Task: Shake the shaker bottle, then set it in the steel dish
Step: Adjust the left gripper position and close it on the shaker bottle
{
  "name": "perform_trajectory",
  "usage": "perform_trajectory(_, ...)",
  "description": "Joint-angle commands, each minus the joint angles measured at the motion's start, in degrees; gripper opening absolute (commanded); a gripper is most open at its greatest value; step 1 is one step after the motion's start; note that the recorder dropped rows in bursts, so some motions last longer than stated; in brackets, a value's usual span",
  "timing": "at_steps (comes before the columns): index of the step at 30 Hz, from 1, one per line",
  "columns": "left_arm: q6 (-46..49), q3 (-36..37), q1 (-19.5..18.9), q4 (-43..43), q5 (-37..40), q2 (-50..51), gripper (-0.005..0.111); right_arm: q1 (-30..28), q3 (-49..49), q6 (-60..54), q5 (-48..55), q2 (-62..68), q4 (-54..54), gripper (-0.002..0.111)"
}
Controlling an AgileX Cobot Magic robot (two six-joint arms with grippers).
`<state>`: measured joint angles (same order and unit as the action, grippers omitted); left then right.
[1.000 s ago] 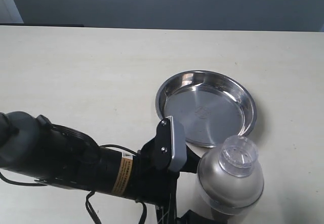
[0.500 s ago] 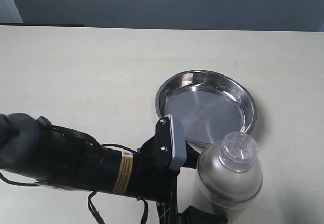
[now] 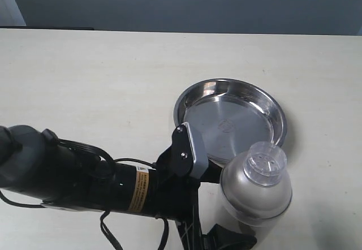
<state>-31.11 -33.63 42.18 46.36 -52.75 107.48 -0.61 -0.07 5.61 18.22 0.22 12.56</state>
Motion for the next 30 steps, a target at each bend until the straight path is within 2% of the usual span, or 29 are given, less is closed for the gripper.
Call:
perform_trajectory(1, 2.66, -0.24, 0.05, -0.64, -2.74, 0.16, 0.100, 0.10, 0.07, -0.36, -0.57, -0.22, 0.02, -0.001)
perform_trajectory(6, 3.54, -0.24, 0.05, -2.15, -10.03, 0.16, 0.100, 0.10, 0.07, -0.36, -0.57, -0.22, 0.02, -0.001)
perform_trajectory(16, 3.64, -0.24, 0.05, -3.51, -10.40, 0.40, 0.100, 0.10, 0.07, -0.36, -0.57, -0.22, 0.02, -0.001)
perform_trajectory(23, 3.04, -0.24, 0.17, -7.12, -17.21, 5.99, 0.100, 0.10, 0.07, -0.36, -0.57, -0.22, 0.02, -0.001)
perform_trajectory(30, 4.30, -0.64, 0.17, -8.19, -17.21, 7.83, 0.100, 0.10, 0.07, -0.36, -0.57, -0.22, 0.02, -0.001)
